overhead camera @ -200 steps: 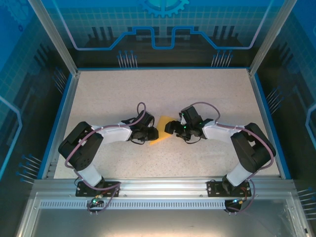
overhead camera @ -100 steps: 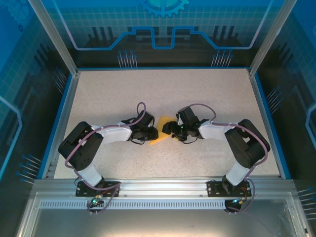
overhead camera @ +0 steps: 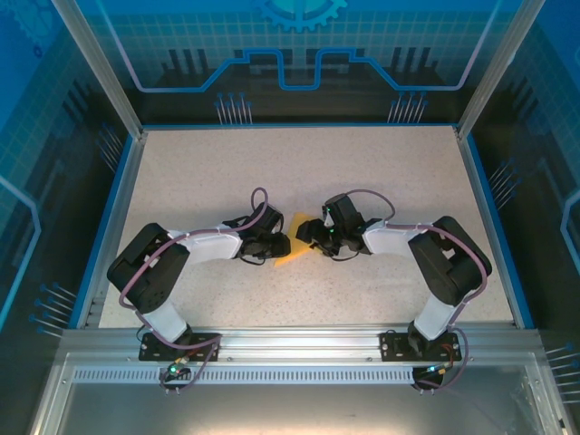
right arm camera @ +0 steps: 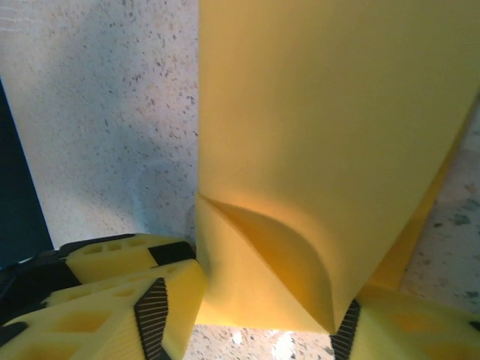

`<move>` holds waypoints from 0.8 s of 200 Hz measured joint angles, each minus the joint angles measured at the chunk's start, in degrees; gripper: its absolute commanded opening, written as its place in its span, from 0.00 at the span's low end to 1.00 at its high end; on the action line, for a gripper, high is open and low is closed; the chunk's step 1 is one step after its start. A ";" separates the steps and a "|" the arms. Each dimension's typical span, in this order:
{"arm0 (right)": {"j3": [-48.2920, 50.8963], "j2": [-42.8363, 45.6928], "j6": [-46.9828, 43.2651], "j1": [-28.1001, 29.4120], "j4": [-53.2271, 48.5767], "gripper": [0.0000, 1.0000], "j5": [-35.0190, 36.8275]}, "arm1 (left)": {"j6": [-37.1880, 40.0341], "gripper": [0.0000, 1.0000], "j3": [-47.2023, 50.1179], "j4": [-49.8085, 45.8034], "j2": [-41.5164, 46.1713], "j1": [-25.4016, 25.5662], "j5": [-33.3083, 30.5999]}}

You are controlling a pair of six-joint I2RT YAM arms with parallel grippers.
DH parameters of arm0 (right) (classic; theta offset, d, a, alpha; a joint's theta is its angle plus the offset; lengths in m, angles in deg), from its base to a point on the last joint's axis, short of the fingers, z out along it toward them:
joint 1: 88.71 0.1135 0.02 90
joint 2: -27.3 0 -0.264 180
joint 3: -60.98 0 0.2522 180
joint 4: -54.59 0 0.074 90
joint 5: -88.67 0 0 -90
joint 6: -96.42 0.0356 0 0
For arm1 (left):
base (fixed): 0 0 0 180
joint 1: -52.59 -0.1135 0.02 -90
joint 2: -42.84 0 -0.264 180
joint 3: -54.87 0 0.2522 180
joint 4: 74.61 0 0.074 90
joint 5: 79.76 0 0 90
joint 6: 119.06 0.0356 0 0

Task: Fold a paper plane with a square sheet of paper (pick it up from the middle)
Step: Fourth fold the wing at the center of the table.

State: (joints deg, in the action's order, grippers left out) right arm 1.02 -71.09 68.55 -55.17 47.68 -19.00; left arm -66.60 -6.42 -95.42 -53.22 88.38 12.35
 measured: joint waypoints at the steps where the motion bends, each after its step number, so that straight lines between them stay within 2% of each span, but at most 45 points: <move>1: 0.00 -0.02 0.07 0.02 0.11 0.56 0.00 | 0.00 0.33 0.00 0.00 0.00 0.02 -0.02; 58: 0.00 -2.12 2.32 1.33 2.38 0.48 0.02 | -0.02 0.33 0.11 -0.20 0.35 0.00 -0.44; 80: 0.00 -2.80 2.99 1.68 2.73 0.39 0.02 | -0.02 0.33 0.39 -0.17 1.11 -0.04 -0.48; 127: 0.00 -2.84 4.55 1.84 2.86 0.10 1.18 | 0.00 0.37 2.32 -0.37 4.81 -0.11 -0.85; 160: 0.00 -1.03 5.31 1.84 -1.86 0.03 4.28 | 0.37 0.40 3.78 0.37 8.31 -0.11 -0.83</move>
State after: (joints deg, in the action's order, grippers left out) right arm 1.02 -72.12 73.86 -53.34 45.82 -14.71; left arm -66.23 -2.64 -95.05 -44.91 88.27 11.52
